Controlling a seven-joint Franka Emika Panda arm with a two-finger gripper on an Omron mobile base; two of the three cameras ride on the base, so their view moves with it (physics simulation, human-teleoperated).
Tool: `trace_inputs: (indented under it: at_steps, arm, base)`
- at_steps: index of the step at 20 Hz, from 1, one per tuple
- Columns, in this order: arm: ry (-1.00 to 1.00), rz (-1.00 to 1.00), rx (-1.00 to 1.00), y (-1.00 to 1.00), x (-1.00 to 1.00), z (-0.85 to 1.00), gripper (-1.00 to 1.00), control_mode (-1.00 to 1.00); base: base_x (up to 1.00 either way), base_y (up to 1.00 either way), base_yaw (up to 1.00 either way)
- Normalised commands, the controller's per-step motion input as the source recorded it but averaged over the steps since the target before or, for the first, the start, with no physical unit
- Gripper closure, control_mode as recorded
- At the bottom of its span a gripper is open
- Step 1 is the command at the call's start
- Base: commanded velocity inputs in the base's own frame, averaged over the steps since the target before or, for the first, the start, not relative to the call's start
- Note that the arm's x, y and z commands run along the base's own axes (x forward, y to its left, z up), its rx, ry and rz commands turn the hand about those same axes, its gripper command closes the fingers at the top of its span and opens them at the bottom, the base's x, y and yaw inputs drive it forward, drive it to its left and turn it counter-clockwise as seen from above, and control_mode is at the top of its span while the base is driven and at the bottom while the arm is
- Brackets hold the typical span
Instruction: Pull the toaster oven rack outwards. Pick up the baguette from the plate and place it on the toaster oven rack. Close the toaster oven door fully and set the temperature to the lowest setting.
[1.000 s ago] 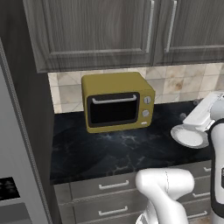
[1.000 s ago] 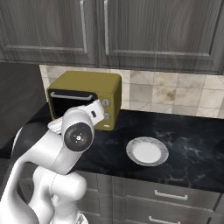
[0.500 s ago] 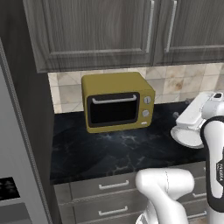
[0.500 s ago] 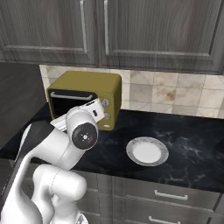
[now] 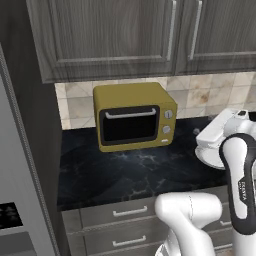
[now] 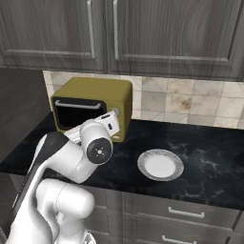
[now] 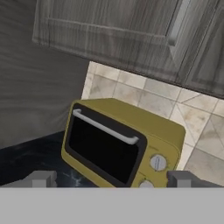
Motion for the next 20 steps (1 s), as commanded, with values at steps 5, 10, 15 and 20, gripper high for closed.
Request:
trace_inputs:
  at_steps: [5, 10, 15, 20]
  arm:
    - [-0.08, -0.10, 0.03, 0.20, 0.39, -0.30, -1.00, -1.00]
    - [-0.02, -0.04, 0.04, 0.11, 0.39, -0.13, -1.00, -1.00]
    - [0.00, 0.00, 0.06, 0.00, 0.42, -0.03, -1.00, -1.00]
    - [0.00, 0.00, 0.10, -0.01, 0.44, 0.00, -1.00, -1.00]
  base:
    - [0.00, 0.00, 0.00]
    - [0.00, 0.00, 0.00]
    - [0.00, 0.00, 0.00]
    - [0.00, 0.00, 0.00]
